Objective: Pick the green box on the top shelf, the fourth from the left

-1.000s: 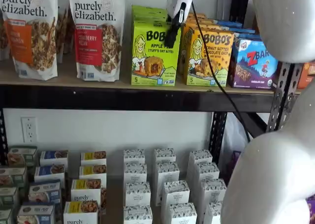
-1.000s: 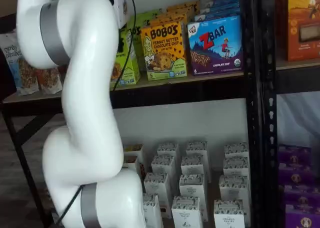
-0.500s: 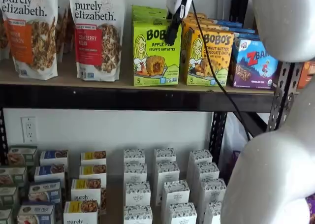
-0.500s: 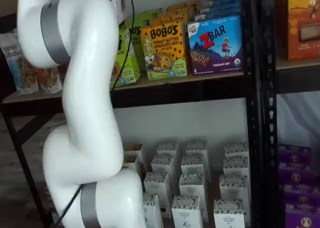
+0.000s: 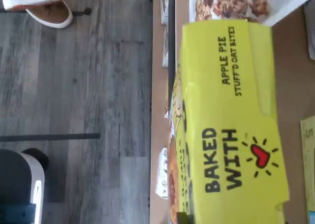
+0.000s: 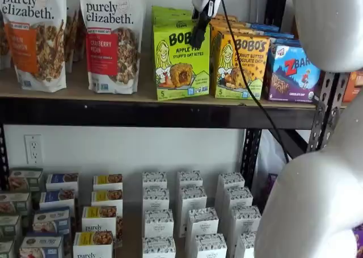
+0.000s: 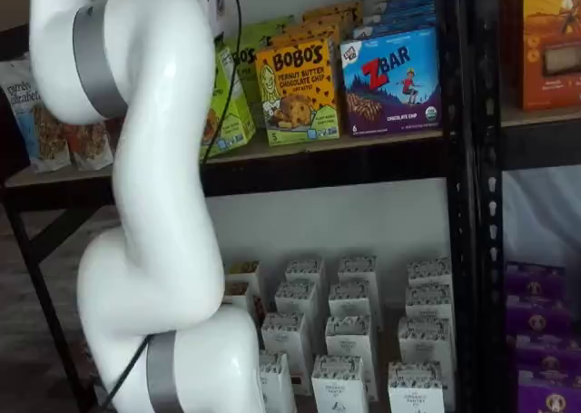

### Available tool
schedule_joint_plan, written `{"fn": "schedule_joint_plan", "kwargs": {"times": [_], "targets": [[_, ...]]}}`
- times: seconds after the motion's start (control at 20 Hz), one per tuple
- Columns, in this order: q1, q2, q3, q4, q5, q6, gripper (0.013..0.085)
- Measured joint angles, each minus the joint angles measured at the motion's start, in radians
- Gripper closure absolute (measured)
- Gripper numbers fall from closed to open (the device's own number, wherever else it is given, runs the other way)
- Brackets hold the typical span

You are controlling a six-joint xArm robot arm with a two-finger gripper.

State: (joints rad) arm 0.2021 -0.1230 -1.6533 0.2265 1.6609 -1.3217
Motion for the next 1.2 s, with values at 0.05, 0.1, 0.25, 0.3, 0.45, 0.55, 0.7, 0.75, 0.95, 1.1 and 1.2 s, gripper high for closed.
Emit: {"fn": "schedule_joint_plan", "kwargs": {"times": [0.05,0.1,0.25,0.3,0.45,0.55,0.7,0.75,0.95,1.1,1.2], "targets": [[0.000,0.000,-0.002,0.002,0.002,0.001,0.0650],[-0.001,-0.001,-0.005,0.005,0.005,0.002,0.0690],[0.000,0.002,-0.014,0.007,0.017,0.004,0.0730],[0.000,0.004,-0.020,0.008,0.024,0.005,0.0730],[0.000,0.011,-0.039,0.014,0.049,0.009,0.0730],[0.001,0.015,-0.052,0.016,0.068,0.012,0.0730],[0.005,0.017,-0.068,0.013,0.096,0.018,0.0730],[0.007,0.015,-0.070,0.011,0.101,0.020,0.0730],[0.013,-0.001,-0.066,0.008,0.119,0.028,0.0730],[0.018,-0.016,-0.057,0.000,0.126,0.033,0.0730],[0.020,-0.030,-0.045,-0.005,0.130,0.034,0.0730]]}}
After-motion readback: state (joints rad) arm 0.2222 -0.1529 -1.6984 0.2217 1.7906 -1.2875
